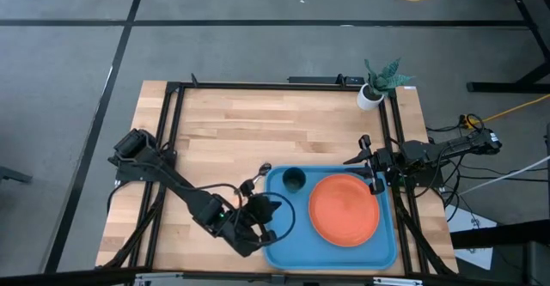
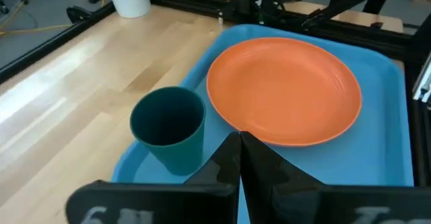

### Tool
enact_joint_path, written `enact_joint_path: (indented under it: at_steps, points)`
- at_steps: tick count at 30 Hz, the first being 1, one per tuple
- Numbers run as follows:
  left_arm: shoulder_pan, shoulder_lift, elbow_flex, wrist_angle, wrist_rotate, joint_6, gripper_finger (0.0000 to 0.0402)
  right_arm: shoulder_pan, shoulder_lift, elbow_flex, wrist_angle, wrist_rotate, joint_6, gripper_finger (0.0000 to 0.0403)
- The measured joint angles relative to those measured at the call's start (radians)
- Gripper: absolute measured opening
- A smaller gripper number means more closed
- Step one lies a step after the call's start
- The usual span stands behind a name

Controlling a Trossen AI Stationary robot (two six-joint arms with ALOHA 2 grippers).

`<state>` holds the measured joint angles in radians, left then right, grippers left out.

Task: Pick and place plate/cup/fork/spoon on tray
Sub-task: Put the black spoon on the blue serving tray to the bottom left of the green cup

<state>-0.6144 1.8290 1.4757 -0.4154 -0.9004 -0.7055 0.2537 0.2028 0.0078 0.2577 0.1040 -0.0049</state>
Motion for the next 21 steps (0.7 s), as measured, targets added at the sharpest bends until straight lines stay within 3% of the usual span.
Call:
enact_joint_path:
  at_steps: [16,21]
  points:
    - [0.052,0.001,-0.001,-0.051,0.044,0.0,0.0085,0.0,0.0,0.0,0.0,0.0,0.001,0.009]
    - [0.048,0.024,-0.001,-0.161,0.04,-0.028,0.0097,0.0,0.0,0.0,0.0,0.0,0.001,0.009]
